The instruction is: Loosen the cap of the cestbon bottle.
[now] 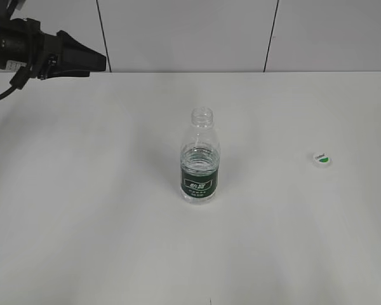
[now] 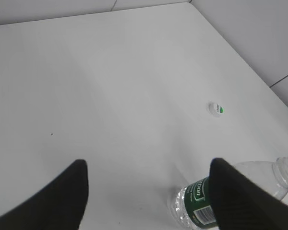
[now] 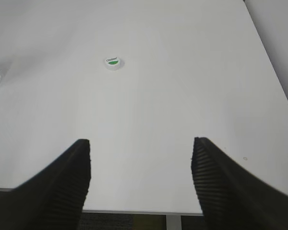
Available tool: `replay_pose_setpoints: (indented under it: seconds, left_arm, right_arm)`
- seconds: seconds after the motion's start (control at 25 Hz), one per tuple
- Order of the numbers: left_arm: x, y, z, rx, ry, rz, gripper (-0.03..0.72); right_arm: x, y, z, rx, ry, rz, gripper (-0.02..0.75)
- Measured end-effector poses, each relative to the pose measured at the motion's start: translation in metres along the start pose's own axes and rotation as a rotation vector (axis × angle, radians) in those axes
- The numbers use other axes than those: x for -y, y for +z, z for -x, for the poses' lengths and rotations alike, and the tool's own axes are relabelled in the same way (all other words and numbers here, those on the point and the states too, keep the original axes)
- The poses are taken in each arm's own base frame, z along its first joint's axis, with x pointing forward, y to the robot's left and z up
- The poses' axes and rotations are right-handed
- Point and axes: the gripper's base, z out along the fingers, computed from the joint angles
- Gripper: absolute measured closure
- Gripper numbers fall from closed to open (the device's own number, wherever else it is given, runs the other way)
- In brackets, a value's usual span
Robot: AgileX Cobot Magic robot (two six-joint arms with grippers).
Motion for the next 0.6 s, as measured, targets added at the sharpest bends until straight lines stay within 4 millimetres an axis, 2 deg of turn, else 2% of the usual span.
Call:
replay_pose_setpoints:
  seconds: [0.6]
  left_arm:
    - [0.0021, 0.0, 0.0002, 0.002, -0.005, -0.023, 0.208]
  right_arm:
    - [0.0, 0.0, 0.0001, 0.001, 0.0, 0.0, 0.234]
